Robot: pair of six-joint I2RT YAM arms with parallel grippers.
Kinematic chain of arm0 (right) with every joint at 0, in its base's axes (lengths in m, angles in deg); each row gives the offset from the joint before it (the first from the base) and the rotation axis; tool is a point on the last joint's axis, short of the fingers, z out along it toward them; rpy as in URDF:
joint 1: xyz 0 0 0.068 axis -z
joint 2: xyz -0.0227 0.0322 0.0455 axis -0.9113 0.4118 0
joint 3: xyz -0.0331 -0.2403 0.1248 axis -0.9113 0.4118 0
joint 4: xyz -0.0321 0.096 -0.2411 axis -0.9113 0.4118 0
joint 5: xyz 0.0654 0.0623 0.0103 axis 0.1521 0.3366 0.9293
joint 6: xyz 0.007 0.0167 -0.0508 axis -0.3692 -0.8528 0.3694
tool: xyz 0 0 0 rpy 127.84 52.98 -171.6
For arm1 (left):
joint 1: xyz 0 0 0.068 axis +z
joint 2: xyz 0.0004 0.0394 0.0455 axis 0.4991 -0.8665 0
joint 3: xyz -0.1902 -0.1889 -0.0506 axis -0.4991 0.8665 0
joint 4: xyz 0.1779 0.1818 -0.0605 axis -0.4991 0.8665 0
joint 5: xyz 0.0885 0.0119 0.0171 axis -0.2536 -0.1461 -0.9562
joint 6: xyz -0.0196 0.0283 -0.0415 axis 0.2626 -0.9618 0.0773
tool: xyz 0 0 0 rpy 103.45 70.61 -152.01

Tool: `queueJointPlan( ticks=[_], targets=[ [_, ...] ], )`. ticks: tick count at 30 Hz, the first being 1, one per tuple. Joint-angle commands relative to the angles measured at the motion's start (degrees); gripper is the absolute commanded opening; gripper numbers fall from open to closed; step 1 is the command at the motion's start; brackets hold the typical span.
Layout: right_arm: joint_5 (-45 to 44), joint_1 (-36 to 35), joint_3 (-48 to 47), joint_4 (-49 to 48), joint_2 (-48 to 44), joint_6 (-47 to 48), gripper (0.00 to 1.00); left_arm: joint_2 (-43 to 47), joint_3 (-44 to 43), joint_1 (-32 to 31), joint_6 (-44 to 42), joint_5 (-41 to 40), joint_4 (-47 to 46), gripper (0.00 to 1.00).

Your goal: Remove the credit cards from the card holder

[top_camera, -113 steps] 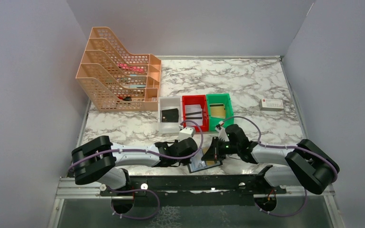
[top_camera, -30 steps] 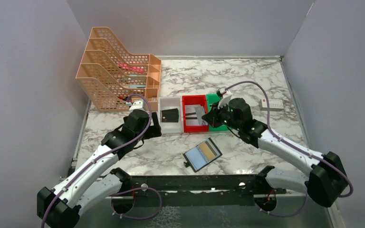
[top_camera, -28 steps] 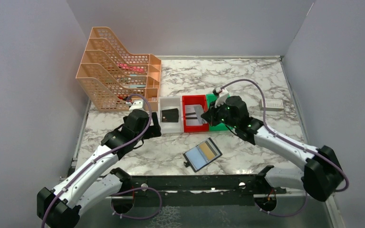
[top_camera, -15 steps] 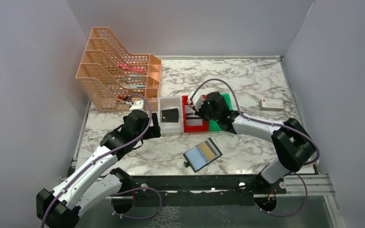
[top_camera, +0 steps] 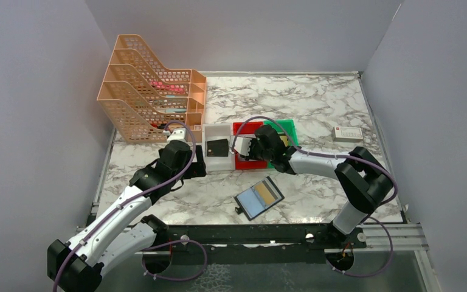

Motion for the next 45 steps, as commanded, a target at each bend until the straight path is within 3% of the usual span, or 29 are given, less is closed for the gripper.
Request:
queueJointPlan(
  ticks=[1,6,10,13,16,20,24,29,35,40,45],
  targets=[
    [-0.54,-0.24,0.73,1.14,-5.83,-1.24,0.34,-0.64,-1.36,0.18,-1.01,2.33,0.04,0.95],
    [-1.81,-0.28,2.01,1.05,-15.87,-17.44,0.37,-0.77,-1.23,0.17,-1.34,3.44,-0.26,0.95],
    [-4.71,-0.24,9.59,-0.51,-27.71,-41.22,0.40,-0.53,-0.67,0.18,-2.56,7.83,-1.95,0.95],
    [-7.86,-0.24,12.79,9.47,-33.70,-64.10,0.43,-0.34,0.49,0.17,-3.20,13.49,-5.10,0.93],
    [-4.02,-0.24,15.19,20.12,-35.83,-72.30,0.41,-0.83,2.12,0.18,-2.58,21.07,-9.78,0.89],
    [4.34,-0.24,19.64,23.65,-36.75,-75.93,0.39,-3.48,5.42,-3.04,2.99,27.90,-17.23,0.85],
    [8.09,-0.24,23.08,23.45,-36.60,-78.13,0.36,-7.19,4.65,-16.14,7.79,19.39,-20.96,0.83],
    [8.23,-0.24,25.24,22.23,-35.44,-78.70,0.36,-13.72,4.00,-25.42,11.78,13.78,-25.51,0.81],
    [9.11,-0.24,24.44,23.18,-31.12,-79.27,0.33,-21.59,2.25,-30.51,13.90,12.20,-31.60,0.80],
    [10.68,-0.24,25.14,23.36,-33.23,-80.15,0.31,-26.22,-0.09,-32.24,14.82,9.77,-32.32,0.79],
    [1.03,-0.24,20.74,28.30,-36.32,-80.62,0.33,-27.08,0.15,-32.38,16.17,8.16,-33.86,0.79]
  ],
)
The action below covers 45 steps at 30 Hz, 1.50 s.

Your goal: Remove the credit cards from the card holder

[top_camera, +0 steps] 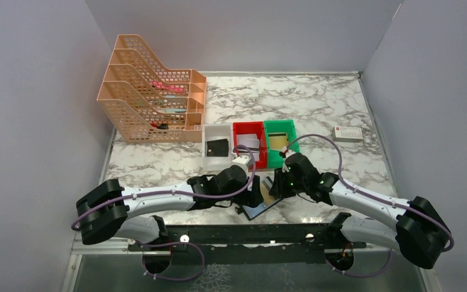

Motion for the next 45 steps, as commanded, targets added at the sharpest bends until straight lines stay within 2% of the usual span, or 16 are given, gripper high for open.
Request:
queueJointPlan(
  ticks=[1,4,11,21,30,36,45],
  targets=[
    [-8.38,-0.18,-4.02,4.63,-2.17,-0.92,0.34,-0.34,-1.06,-0.23,1.97,-3.46,-3.70,0.78],
    [-10.97,-0.20,-4.38,4.08,-1.06,-0.61,0.34,-0.13,-0.68,-0.49,2.22,-3.33,-3.77,0.78],
    [-7.07,-0.20,-3.52,3.06,4.02,-1.20,0.32,0.98,1.30,-0.85,3.52,-3.26,-4.05,0.78],
    [1.25,-0.20,-0.11,0.74,0.66,-1.66,0.21,-0.58,1.15,-1.16,3.71,-3.07,-5.35,0.78],
    [10.02,-0.20,5.19,-5.83,1.03,-5.45,0.20,-4.09,2.39,-1.22,6.31,-3.80,-6.67,0.75],
    [10.99,-0.22,6.96,-8.49,2.23,-6.51,0.20,-6.11,3.84,-1.27,8.01,-5.16,-8.30,0.67],
    [12.50,-0.20,7.39,-11.42,4.44,-6.57,0.16,-9.10,8.79,-1.21,11.66,-2.90,-17.99,0.44]
  ],
)
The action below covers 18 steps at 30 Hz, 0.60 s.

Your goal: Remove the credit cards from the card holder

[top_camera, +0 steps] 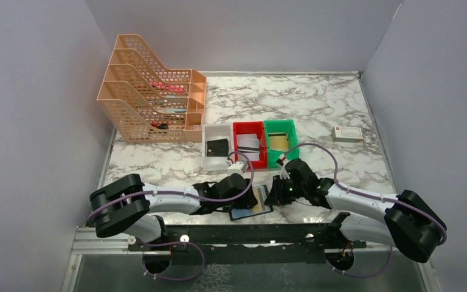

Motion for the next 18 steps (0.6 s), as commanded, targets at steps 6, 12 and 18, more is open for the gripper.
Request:
queueJointPlan(
  ticks=[6,12,18],
  targets=[
    [2.63,-0.22,2.00,-2.95,2.40,-0.58,0.15,-2.55,3.62,-0.51,4.43,0.02,-7.32,0.37],
    [2.85,-0.22,2.39,-3.50,2.77,-0.83,0.15,-0.33,5.95,-0.45,5.82,-0.84,-8.97,0.30],
    [3.97,-0.22,2.66,-4.90,3.51,-1.11,0.15,0.18,7.00,-0.49,5.80,0.27,-11.96,0.22]
  ],
)
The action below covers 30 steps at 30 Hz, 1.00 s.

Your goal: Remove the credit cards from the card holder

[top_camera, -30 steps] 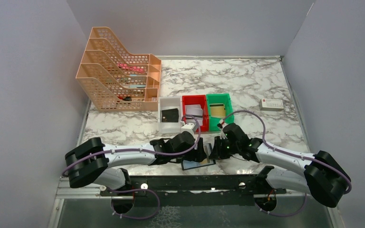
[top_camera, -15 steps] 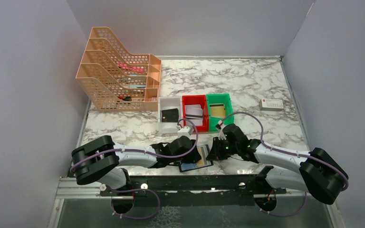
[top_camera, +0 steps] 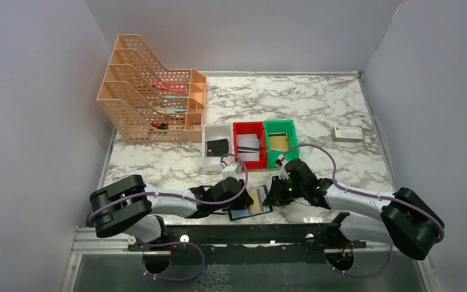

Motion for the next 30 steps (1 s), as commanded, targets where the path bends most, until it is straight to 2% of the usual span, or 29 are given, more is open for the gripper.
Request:
queueJointPlan(
  ticks=[1,4,10,14,25,30],
  targets=[
    [1.37,-0.30,1.77,-1.21,1.92,-0.39,0.14,0.48,1.16,-0.51,0.75,1.48,-2.31,0.19],
    [1.17,-0.30,1.84,-1.15,2.06,-0.41,0.14,1.66,1.97,-0.49,1.46,0.61,-2.54,0.13],
    [-0.19,-0.30,1.60,0.07,2.12,-0.35,0.14,4.54,3.64,-0.53,1.88,-0.50,-2.72,0.10],
    [-0.05,-0.30,1.34,0.14,2.48,-0.25,0.14,5.02,3.66,-0.51,1.33,-0.08,-2.72,0.00],
    [-0.22,-0.31,1.12,0.51,2.36,-0.24,0.13,5.59,4.54,-0.50,1.12,-0.38,-2.65,0.00],
    [-1.00,-0.30,0.88,1.06,2.56,-0.39,0.11,6.35,3.86,-0.44,0.75,-1.46,0.90,0.00]
  ],
)
